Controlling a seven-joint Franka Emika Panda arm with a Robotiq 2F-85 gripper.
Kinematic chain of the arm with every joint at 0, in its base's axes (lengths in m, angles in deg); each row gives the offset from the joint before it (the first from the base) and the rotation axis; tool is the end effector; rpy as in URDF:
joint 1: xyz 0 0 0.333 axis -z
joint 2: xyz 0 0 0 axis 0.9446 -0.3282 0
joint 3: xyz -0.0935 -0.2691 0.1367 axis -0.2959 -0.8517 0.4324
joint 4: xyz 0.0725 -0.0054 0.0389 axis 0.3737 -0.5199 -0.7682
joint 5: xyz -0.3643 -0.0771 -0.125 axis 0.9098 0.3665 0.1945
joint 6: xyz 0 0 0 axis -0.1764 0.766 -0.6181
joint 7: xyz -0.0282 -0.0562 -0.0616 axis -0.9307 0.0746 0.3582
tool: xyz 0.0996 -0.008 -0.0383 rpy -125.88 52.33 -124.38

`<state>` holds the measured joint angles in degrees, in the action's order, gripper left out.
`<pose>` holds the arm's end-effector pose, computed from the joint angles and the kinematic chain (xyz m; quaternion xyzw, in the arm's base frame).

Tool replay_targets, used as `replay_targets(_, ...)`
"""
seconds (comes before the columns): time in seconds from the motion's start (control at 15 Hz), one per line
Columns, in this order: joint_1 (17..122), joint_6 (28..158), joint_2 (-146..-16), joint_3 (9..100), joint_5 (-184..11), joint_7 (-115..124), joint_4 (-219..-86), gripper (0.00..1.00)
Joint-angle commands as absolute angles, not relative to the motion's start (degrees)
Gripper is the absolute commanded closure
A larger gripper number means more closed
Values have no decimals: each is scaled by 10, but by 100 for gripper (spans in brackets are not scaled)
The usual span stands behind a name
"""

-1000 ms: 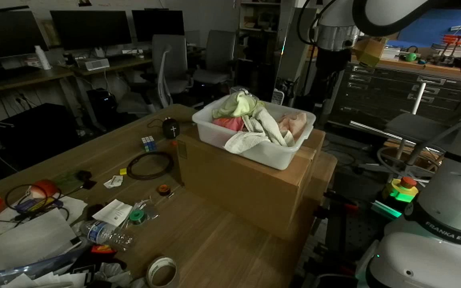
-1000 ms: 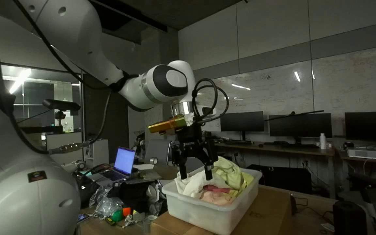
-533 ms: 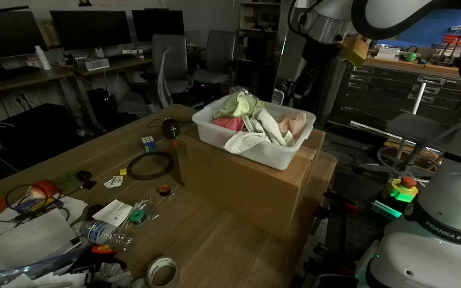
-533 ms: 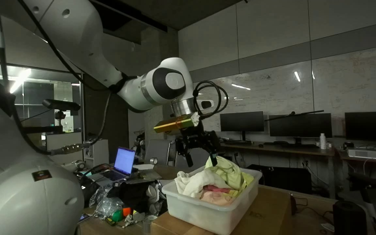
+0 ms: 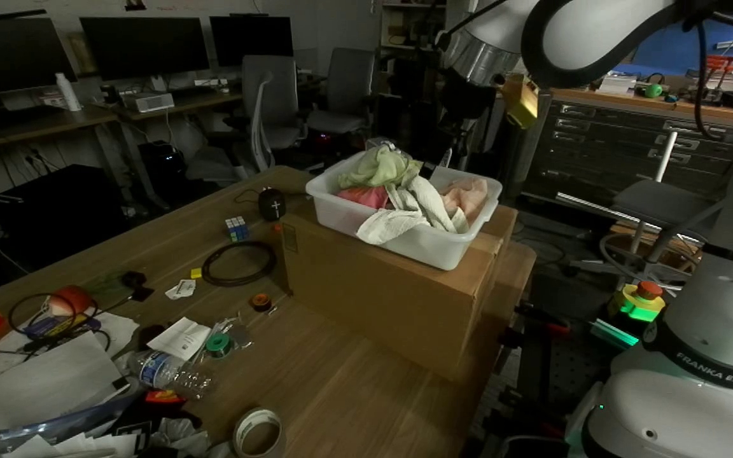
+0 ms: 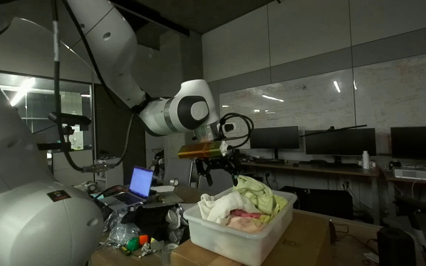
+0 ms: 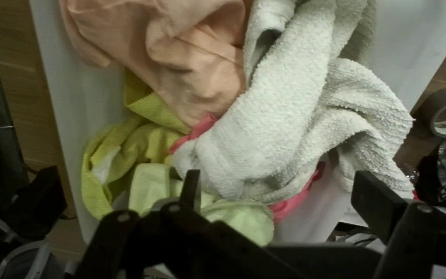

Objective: Pick the clothes in the box and put them on the table

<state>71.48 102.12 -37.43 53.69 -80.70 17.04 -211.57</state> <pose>0.4103 -0.0374 0.4299 0.9828 0.0732 0.1609 0.0539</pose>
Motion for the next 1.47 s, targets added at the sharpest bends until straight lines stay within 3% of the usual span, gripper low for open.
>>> replay_targets(0.0,695,1036,-427,536,-841,197,-2085,0)
replay_targets(0.8,765,1028,-527,587,-723,22,-2051,0)
replay_targets(0.87,762,1025,-530,585,-727,21,-2050,25)
replay_targets(0.93,762,1027,-533,584,-725,17,-2051,25)
replay_targets(1.4,762,1024,-514,577,-738,11,-2053,80)
